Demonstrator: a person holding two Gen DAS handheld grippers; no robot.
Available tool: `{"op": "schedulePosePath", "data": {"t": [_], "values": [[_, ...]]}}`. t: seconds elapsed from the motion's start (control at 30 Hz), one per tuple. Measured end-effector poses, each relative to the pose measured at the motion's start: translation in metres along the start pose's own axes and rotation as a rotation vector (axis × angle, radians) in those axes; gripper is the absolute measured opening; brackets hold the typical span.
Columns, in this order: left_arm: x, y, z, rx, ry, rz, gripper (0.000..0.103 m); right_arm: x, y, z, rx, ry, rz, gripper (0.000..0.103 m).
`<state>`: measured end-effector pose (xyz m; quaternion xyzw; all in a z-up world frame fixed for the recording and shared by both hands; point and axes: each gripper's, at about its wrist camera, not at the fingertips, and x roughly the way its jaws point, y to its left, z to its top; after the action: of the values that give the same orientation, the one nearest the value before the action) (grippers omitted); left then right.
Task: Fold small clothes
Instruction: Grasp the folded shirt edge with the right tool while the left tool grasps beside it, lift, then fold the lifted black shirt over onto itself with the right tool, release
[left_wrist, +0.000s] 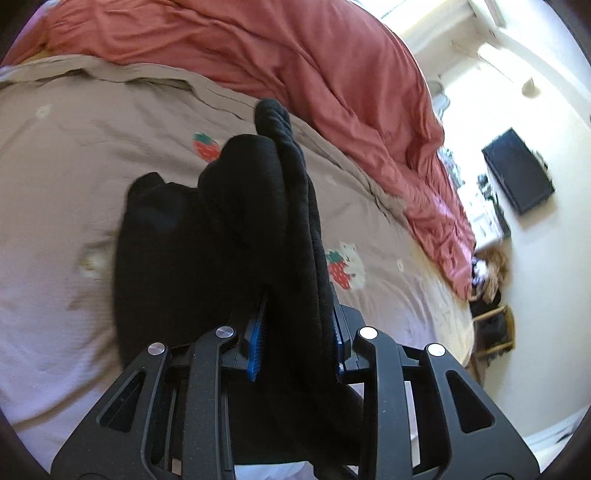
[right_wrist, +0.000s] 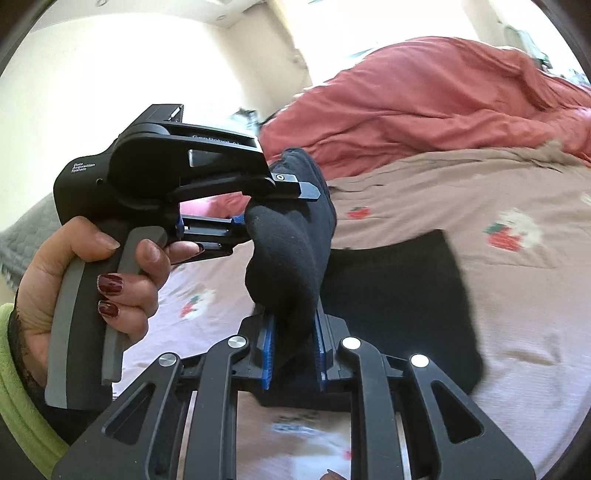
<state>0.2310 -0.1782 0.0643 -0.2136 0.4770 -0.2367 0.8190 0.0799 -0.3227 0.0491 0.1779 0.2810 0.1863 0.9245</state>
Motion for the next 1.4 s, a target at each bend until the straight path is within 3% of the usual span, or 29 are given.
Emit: {"op": "schedulePosePath", "data": {"t": [0.03, 0.07, 0.1, 0.17, 0.27, 0.33, 0.4, 0.6, 0.7, 0.77, 0.87, 1.03, 1.4], "values": [[0.010, -0.004, -0.003, 0.004, 0.013, -0.001, 0.021, -0.001, -0.006, -0.001, 0.013, 0.007, -0.007, 0.016], [0.017, -0.005, -0.006, 0.001, 0.024, -0.002, 0.029, 0.000, -0.015, -0.004, 0.033, 0.022, -0.014, 0.016], [0.027, -0.006, -0.009, -0.009, 0.040, -0.012, 0.047, 0.002, -0.021, -0.007, 0.048, 0.031, -0.028, 0.016], [0.038, -0.003, -0.014, -0.015, 0.058, -0.030, 0.061, 0.006, -0.036, -0.014, 0.090, 0.059, -0.057, 0.016], [0.031, 0.006, -0.021, -0.007, 0.018, -0.040, 0.061, 0.014, -0.060, -0.026, 0.180, 0.108, -0.066, 0.016], [0.016, 0.014, -0.025, 0.016, -0.036, 0.025, 0.061, 0.015, -0.068, -0.031, 0.220, 0.128, -0.044, 0.017], [0.000, 0.021, -0.031, 0.055, -0.090, 0.096, 0.061, 0.013, -0.072, -0.035, 0.223, 0.131, -0.063, 0.028], [-0.024, 0.037, -0.054, 0.172, -0.190, 0.304, 0.061, -0.002, -0.080, -0.032, 0.223, 0.115, -0.097, 0.036], [-0.011, 0.041, -0.067, 0.203, -0.175, 0.327, 0.061, -0.014, -0.084, -0.025, 0.217, 0.086, -0.135, 0.040], [0.016, 0.043, -0.082, 0.244, -0.085, 0.324, 0.060, -0.018, -0.085, -0.021, 0.203, 0.078, -0.160, 0.041], [0.031, 0.037, -0.098, 0.358, -0.110, 0.420, 0.061, -0.019, -0.088, -0.012, 0.186, 0.067, -0.191, 0.041], [0.013, 0.059, -0.096, 0.274, -0.125, 0.309, 0.063, -0.003, -0.083, 0.013, 0.119, 0.075, -0.220, 0.041], [-0.015, 0.067, -0.113, 0.288, -0.237, 0.189, 0.071, 0.087, -0.088, 0.055, 0.044, 0.203, -0.278, 0.041]]}}
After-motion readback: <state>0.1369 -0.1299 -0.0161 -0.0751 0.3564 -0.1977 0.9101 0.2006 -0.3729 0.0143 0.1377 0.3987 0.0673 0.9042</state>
